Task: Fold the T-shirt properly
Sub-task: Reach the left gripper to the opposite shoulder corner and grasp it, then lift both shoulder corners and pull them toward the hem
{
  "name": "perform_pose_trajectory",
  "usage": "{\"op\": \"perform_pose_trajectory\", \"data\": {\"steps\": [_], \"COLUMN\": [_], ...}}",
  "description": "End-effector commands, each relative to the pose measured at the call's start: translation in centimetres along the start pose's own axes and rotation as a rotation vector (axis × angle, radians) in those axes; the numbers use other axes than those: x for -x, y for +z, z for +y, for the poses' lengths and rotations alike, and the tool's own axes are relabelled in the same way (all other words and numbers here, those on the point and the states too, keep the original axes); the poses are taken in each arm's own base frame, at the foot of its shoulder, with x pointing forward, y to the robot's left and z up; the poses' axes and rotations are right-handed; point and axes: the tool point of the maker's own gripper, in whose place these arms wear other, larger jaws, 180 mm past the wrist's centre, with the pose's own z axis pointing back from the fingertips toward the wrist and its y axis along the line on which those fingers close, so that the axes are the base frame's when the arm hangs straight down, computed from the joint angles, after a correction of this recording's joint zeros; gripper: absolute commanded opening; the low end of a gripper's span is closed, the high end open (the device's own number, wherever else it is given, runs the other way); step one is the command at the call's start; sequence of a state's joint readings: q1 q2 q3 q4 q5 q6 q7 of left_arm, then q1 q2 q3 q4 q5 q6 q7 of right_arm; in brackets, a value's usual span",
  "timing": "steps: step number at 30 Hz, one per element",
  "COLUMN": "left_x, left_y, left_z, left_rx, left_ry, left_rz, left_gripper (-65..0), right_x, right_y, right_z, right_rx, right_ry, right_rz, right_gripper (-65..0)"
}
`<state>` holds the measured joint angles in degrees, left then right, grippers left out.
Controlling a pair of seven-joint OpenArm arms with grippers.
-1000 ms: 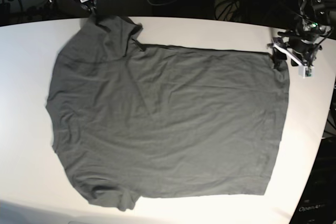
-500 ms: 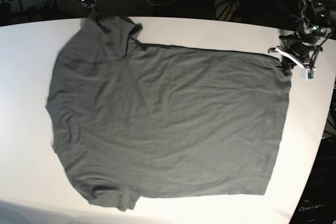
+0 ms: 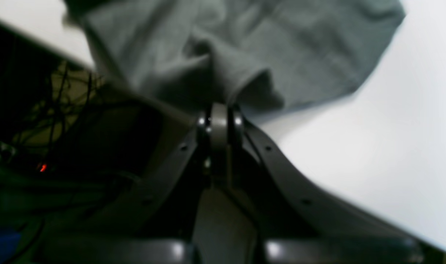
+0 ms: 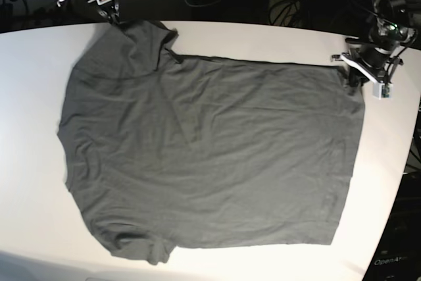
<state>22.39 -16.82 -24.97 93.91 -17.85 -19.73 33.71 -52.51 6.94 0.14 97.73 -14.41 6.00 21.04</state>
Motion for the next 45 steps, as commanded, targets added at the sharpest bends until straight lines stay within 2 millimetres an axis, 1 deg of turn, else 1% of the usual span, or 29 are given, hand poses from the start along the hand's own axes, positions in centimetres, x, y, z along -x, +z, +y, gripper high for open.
{"op": "perform_pose_trajectory", "data": {"steps": [1,4,6,8,10,12,15,17,20,26,29,33,35,37,39,45], "left_x": [-1.2,-1.1,-1.3,-1.4,-2.2,-3.0,-4.1,-4.8,-4.5,-4.5,-5.6,-6.5,-7.2,-7.7,-8.4,-10.1], "left_y": [0.3,0.5,0.7,0.9,1.1,1.5,1.9,2.1,2.0,1.9,1.8,1.5,1.4,1.6,1.8,1.6], "left_z": [0.3,0.5,1.2,1.9,2.1,1.9,1.6,1.3,0.8,1.0,1.0,1.6,1.8,2.7,3.1,3.5], "left_rx": [-0.003,-0.008,-0.028,-0.043,-0.050,-0.051,-0.047,-0.043,-0.040,-0.044,-0.044,-0.055,-0.060,-0.083,-0.094,-0.103], "left_ry": [-0.013,-0.010,-0.001,0.007,0.003,-0.008,-0.025,-0.034,-0.020,-0.020,-0.024,-0.042,-0.045,-0.031,-0.028,-0.037], "left_rz": [-0.037,-0.037,-0.046,-0.051,-0.072,-0.092,-0.120,-0.136,-0.136,-0.135,-0.158,-0.128,-0.129,-0.141,-0.154,-0.154], "left_gripper": [-62.6,-62.6,-62.6,-62.6,-62.6,-62.6,-62.6,-62.6,-62.6,-62.6,-62.6,-62.6,-62.6,-62.6,-62.6,-62.7], "right_x": [-0.9,-1.5,-1.5,-1.7,-2.1,-3.2,-4.5,-5.2,-6.0,-7.2,-7.7,-8.5,-8.9,-9.4,-9.7,-11.2], "right_y": [0.5,0.6,0.5,0.4,0.2,-0.4,-1.3,-2.1,-3.4,-5.5,-6.4,-8.0,-8.5,-8.9,-9.4,-10.6], "right_z": [-0.4,-1.2,-1.4,-2.2,-2.7,-3.3,-4.1,-4.1,-4.6,-5.8,-6.9,-8.0,-8.8,-9.3,-10.0,-12.0], "right_rx": [0.006,0.023,0.031,0.043,0.044,0.056,0.062,0.028,0.025,0.039,0.060,0.049,0.056,0.060,0.072,0.105], "right_ry": [0.007,0.020,0.023,0.040,0.055,0.068,0.084,0.088,0.094,0.110,0.119,0.144,0.149,0.153,0.158,0.192], "right_rz": [-0.032,-0.044,-0.046,-0.052,-0.068,-0.096,-0.094,-0.088,-0.084,-0.085,-0.083,-0.065,-0.064,-0.070,-0.063,-0.060], "right_gripper": [-64.6,-64.6,-64.6,-64.6,-64.6,-64.6,-64.6,-64.6,-64.6,-64.6,-64.6,-64.6,-64.6,-64.6,-64.6,-64.6]}}
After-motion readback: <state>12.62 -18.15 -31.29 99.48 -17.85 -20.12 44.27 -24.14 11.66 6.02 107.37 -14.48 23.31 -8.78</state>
